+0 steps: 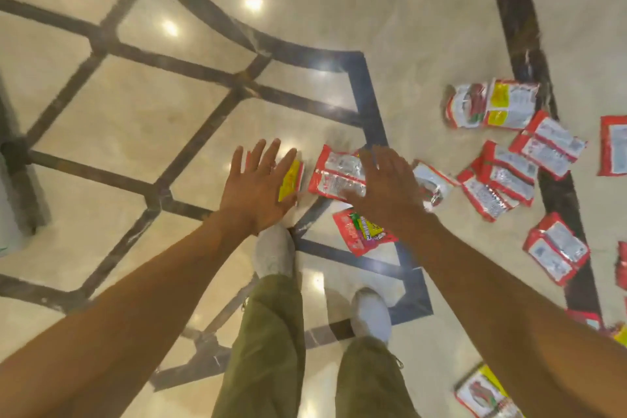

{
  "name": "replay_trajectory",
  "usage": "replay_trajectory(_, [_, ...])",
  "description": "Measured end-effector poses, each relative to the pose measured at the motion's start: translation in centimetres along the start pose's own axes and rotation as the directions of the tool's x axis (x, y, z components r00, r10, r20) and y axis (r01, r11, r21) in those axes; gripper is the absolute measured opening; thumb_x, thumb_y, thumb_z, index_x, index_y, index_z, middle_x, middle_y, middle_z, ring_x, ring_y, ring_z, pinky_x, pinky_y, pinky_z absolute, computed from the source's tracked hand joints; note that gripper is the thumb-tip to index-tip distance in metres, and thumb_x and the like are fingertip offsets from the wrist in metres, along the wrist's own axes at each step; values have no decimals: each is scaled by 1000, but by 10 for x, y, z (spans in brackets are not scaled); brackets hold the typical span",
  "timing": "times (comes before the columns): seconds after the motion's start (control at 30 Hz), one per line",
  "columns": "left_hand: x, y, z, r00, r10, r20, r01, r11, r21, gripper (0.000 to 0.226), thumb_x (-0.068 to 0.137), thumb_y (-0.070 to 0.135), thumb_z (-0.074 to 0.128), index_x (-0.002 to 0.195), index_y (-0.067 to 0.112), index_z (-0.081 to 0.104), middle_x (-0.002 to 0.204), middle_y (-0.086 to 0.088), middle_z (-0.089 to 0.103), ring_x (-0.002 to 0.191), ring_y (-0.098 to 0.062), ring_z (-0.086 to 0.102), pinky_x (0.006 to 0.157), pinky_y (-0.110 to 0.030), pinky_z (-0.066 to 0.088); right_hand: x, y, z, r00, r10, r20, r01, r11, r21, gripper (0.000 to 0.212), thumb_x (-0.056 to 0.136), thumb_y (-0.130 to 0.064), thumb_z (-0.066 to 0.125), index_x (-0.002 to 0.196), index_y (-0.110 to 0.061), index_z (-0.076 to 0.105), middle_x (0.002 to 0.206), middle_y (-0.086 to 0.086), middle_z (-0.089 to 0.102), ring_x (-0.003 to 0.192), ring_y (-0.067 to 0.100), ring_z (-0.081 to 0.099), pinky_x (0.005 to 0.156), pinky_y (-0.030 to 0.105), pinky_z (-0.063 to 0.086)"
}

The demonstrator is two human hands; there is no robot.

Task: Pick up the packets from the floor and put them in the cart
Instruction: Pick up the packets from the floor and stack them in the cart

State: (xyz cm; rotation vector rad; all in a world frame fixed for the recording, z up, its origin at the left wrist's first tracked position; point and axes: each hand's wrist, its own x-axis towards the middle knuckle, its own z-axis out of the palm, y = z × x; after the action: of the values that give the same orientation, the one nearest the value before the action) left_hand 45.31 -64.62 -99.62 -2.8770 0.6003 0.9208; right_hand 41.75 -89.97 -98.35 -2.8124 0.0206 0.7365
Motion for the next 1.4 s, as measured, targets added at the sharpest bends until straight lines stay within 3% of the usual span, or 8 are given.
replay_trajectory(0.27, [111,-56,166,994,76,77,-76,997,4,102,84,41,75,163,23,12,170,-9,21,158,-32,15,124,-59,10,119,35,142,979,81,187,-87,996,21,89,85,-46,81,155,-14,37,152,18,47,141,40,43,116,48,35])
replay_trajectory(0.57, [132,-72,201,994,79,72,-84,994,63,73,82,30,78,143,8,45,133,-22,50,124,-45,53,119,-63,24,139,46,177,958,239,160,-233,971,-55,90,69,-63,84,139,-15,54,138,17,61,129,42,57,111,57,45])
replay_trajectory(0.77, [109,-76,168,990,-79,118,107,961,-254,38,90,22,73,118,5,55,113,-24,62,106,-45,57,73,-45,41,120,38,157,901,303,309,-377,901,216,48,85,-25,81,129,-13,66,127,16,70,117,38,66,95,43,53])
replay_trajectory(0.93, [44,-83,91,933,-288,218,349,566,-747,35,83,24,83,101,16,55,90,-2,67,80,-23,61,68,-35,41,49,10,90,895,335,294,-446,693,567,38,85,-23,78,120,-12,69,115,2,73,106,25,70,95,37,52])
replay_trajectory(1.03, [-17,-75,17,926,-290,242,309,214,-927,37,77,14,88,104,26,64,91,11,78,86,-8,74,77,-28,59,-12,-9,26,873,389,294,-467,493,734,50,72,-32,80,119,-17,70,111,5,77,103,27,74,94,54,59])
replay_trajectory(1.1, [-62,-66,-42,932,-249,262,284,58,-957,38,83,-2,82,109,22,68,93,14,81,91,-6,77,79,-27,63,-54,-27,-39,864,413,287,-458,413,787,45,78,-20,83,120,-15,69,108,6,78,96,23,75,88,49,62])
replay_trajectory(1.23, [-158,-43,-167,945,-163,282,279,-42,-959,37,90,17,81,125,18,71,117,-3,79,106,-28,77,96,-53,60,-141,-56,-179,858,424,289,-418,251,873,27,87,-8,82,107,-23,71,94,-10,78,73,-2,74,59,13,56])
replay_trajectory(1.4, [-271,2,-325,949,-225,221,187,-166,-968,22,94,6,70,112,18,73,107,-2,81,98,-24,77,99,-49,57,-231,-71,-334,903,384,195,-287,199,937,25,90,-17,82,112,-26,74,101,-12,81,91,11,79,73,28,64])
